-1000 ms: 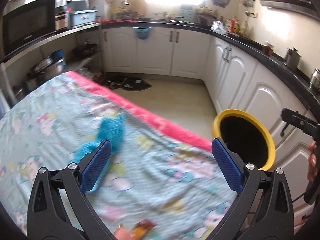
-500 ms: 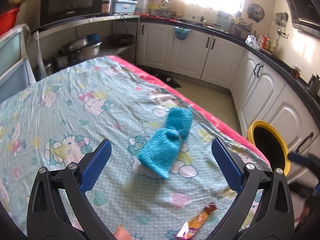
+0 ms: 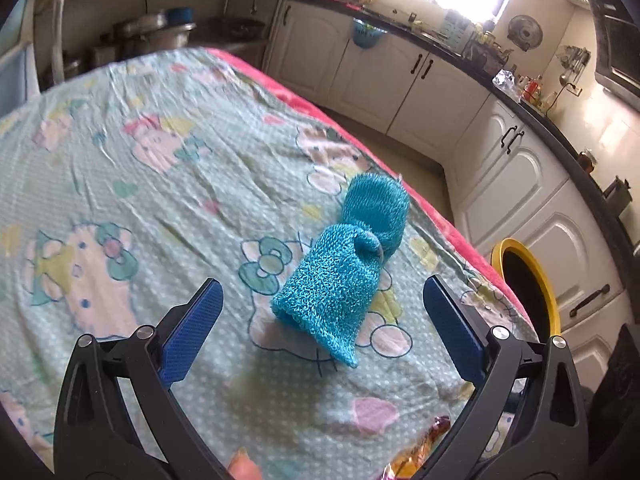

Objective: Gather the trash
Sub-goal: 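Grasp the orange wrapper with the right tool while the left tool grasps the blue scrubber, then carry the orange wrapper and blue scrubber over the yellow bin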

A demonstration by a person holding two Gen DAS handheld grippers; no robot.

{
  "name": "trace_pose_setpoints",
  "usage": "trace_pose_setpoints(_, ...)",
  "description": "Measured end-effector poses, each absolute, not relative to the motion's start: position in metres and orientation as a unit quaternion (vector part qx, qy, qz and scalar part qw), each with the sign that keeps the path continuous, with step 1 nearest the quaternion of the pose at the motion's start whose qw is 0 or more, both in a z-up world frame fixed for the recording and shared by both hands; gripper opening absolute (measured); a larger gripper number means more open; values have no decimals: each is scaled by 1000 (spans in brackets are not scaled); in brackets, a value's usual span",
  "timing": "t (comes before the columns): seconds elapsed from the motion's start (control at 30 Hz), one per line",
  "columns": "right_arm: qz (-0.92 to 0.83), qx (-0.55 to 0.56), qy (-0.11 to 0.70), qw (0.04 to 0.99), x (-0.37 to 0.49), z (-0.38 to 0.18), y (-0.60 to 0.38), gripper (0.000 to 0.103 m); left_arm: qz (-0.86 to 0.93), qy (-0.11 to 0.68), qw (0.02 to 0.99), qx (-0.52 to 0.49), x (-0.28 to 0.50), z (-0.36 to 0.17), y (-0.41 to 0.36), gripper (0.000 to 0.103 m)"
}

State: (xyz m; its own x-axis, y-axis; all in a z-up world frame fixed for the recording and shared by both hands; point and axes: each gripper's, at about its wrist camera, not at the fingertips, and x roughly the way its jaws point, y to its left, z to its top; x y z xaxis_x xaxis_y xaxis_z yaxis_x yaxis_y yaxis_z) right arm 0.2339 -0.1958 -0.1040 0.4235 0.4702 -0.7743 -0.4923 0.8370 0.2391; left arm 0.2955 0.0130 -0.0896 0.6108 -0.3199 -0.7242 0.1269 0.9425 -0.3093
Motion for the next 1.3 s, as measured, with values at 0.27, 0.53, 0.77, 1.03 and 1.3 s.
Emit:
trace_pose_setpoints(0.27, 289, -20, 469, 834, 241, -117, -187, 22, -130, 443, 877, -135, 305, -114, 12, 66)
trace_pose_setpoints(0.53, 305, -30, 460, 833, 229, -113, -186, 6, -132, 433, 882, -129, 296, -111, 13, 9)
trace_pose_setpoints(0.77, 313, -39, 435, 843, 211, -93, -188, 5, -133, 413, 895, -106, 277, -94, 14, 6)
trace_pose_setpoints(1.03, 308, -45, 393, 865, 202, -56, -208, 5, -138, 385, 910, -66, 260, -60, 4, 6)
trace_pose_setpoints(1.3, 257, -34, 345, 902, 201, -12, -264, 5, -175, 354, 918, -34, 255, -18, -37, 6)
